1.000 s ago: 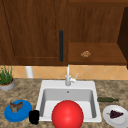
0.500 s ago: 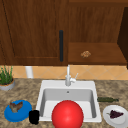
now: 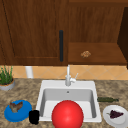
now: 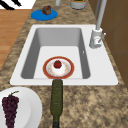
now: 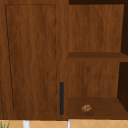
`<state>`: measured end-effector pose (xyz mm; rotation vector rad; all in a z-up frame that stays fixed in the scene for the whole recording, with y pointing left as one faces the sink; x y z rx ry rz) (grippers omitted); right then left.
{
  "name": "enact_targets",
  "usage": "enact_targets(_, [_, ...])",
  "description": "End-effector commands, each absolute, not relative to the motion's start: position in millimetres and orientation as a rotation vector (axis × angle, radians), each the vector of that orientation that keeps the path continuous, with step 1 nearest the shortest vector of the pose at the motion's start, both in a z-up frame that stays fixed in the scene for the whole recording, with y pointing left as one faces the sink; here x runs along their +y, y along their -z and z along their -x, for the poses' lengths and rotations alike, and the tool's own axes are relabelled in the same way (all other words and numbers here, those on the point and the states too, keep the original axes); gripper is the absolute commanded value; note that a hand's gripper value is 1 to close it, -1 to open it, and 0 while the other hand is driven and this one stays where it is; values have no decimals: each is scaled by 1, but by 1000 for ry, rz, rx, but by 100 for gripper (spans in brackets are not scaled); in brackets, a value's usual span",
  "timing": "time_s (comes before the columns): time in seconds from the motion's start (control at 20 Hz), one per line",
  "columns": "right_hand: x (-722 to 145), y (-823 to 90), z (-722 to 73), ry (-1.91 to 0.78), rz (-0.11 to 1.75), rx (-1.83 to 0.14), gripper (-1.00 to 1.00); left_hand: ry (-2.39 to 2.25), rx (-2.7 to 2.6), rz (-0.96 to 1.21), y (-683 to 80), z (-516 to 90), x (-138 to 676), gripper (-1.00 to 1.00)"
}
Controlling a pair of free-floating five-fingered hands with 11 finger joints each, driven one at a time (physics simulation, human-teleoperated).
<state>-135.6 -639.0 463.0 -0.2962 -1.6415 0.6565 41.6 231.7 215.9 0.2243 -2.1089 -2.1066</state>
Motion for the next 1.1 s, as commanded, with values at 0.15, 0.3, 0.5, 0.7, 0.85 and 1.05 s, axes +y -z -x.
enact_targets(0.15, [-592,-431,123,-759,413,-1672,-100,2107,-2109,-224,-216,-42,232,0])
enact_targets(0.3, [-583,-427,116,-817,470,-1698,-100,2107,-2109,-224,-216,-42,232,0])
enact_targets(0.5, [-567,-419,112,-894,514,-1687,-100,2107,-2109,-224,-216,-42,232,0])
enact_targets(0.7, [-553,-416,107,-930,583,-1705,-100,2107,-2109,-224,-216,-42,232,0])
enact_targets(0.85, [-542,-413,103,-954,632,-1714,-100,2107,-2109,-224,-216,-42,232,0])
enact_targets(1.05, [-527,-410,100,-988,686,-1718,-100,2107,-2109,-224,-216,-42,232,0])
